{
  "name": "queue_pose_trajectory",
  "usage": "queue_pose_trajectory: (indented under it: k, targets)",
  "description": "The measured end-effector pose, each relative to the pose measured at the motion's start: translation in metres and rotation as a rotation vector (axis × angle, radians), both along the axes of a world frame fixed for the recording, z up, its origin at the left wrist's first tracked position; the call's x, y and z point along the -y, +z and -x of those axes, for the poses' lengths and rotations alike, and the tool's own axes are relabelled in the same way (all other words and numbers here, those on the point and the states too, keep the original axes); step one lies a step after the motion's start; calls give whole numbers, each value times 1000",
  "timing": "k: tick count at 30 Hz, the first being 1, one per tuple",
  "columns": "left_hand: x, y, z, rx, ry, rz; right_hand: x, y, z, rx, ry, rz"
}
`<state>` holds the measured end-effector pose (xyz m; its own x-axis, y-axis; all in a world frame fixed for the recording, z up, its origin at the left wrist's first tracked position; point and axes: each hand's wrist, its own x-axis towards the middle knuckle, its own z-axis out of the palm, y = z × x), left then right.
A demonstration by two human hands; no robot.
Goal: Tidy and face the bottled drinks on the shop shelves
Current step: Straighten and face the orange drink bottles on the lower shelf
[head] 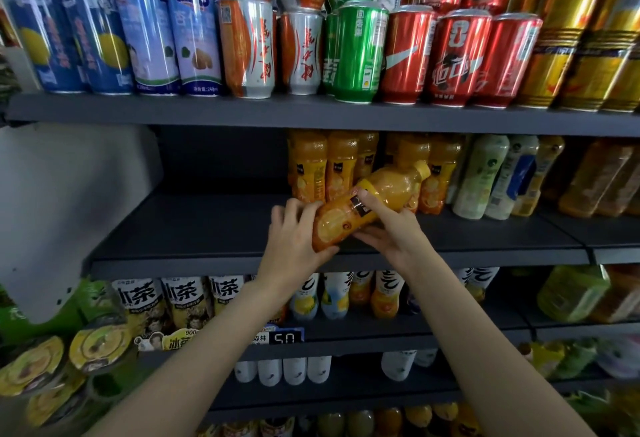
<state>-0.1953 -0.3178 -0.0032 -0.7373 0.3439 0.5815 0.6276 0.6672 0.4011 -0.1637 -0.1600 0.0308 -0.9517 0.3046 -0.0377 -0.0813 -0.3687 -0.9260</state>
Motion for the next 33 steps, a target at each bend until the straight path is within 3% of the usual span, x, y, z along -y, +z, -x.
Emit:
queue_pose_trajectory:
  k: [2, 6, 8, 10, 13, 15, 17, 18, 20, 24, 27, 30, 33]
  targets:
    - [1, 8, 6, 117, -63, -41, -5, 3, 0, -30, -24, 4]
    - [12, 23, 15, 918, -390, -288, -16, 9, -2, -114, 74, -27]
    - [15, 23, 14, 1081, -486, -368, -19, 12, -4, -144, 158, -21]
    - [11, 21, 11, 944, -424, -322, -21, 14, -4, -130, 183, -21]
    - [3, 16, 5, 420, -104, -177, -17, 13, -2, 3, 164, -99]
    - [1, 13, 2, 142, -30, -108, -12, 9, -2, 101, 161, -6]
    - [2, 16, -1, -14, -80, -71, -9, 6, -1, 156, 136, 179]
    - [4, 19, 0, -21, -138, -92, -9, 5, -1, 166, 123, 268]
    - [8, 27, 4, 132, -281, -216, -12, 2, -1, 156, 94, 375]
    - [13, 30, 10, 374, -428, -401, -22, -1, 0, 81, 76, 387]
    - [12, 25, 15, 374, -388, -320, -29, -3, 0, -11, 73, 288]
    - [4, 20, 19, 340, -334, -153, -32, -5, -2, -100, 74, 62]
    - [-10, 16, 21, 355, -304, -124, -27, -8, -6, -140, 74, -151]
